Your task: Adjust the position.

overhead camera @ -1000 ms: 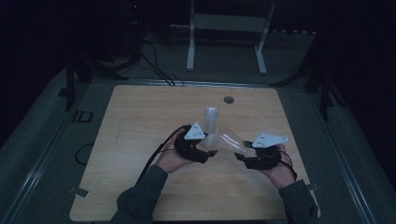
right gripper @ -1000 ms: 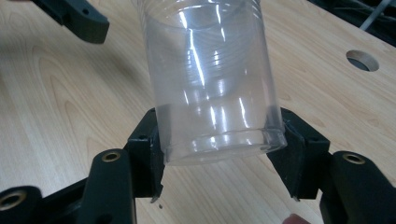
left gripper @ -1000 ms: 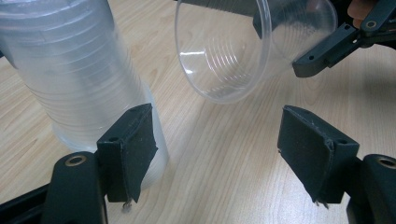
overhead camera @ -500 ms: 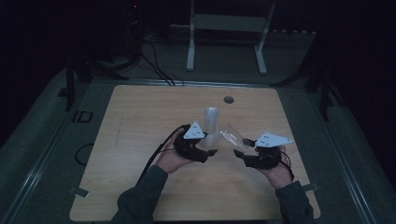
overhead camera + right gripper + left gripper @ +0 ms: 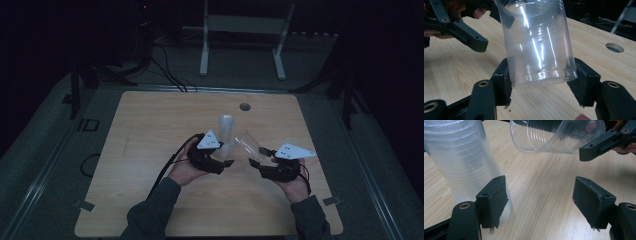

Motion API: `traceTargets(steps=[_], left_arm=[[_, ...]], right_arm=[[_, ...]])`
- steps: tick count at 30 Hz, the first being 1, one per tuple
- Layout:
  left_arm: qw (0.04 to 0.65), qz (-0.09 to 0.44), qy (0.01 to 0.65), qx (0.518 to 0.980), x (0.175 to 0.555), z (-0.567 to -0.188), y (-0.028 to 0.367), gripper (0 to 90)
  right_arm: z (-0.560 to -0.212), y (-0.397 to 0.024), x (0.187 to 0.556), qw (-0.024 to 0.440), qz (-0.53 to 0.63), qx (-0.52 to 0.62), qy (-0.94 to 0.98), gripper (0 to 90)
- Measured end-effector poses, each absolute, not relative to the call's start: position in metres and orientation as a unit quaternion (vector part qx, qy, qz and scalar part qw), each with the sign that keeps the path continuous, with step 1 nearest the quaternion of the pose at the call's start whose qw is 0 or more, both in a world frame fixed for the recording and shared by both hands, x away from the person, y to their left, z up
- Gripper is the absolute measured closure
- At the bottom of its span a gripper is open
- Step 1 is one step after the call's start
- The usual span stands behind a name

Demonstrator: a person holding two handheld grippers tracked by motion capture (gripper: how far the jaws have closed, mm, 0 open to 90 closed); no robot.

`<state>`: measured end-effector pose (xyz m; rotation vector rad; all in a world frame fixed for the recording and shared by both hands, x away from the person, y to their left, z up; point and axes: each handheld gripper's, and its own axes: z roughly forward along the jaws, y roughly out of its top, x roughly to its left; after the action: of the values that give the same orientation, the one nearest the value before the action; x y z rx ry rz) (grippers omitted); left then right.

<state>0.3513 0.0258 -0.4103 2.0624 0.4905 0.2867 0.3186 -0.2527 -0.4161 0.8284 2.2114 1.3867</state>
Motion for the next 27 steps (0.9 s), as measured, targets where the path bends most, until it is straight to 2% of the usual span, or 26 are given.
traceTargets(steps=[10, 27], left_arm=[[0.487, 0.118, 0.204, 0.841, 0.3514, -0.4090, 0.0254, 27.2], [0.507, 0.106, 0.208, 0.829, 0.3520, -0.4056, 0.0224, 27.2]], right_arm=[[-0.4189, -0.2526, 0.3191, 0.202, 0.514, 0.307, 0.776, 41.6], [-0.4211, -0.2549, 0.3164, 0.230, 0.539, 0.328, 0.741, 41.6]])
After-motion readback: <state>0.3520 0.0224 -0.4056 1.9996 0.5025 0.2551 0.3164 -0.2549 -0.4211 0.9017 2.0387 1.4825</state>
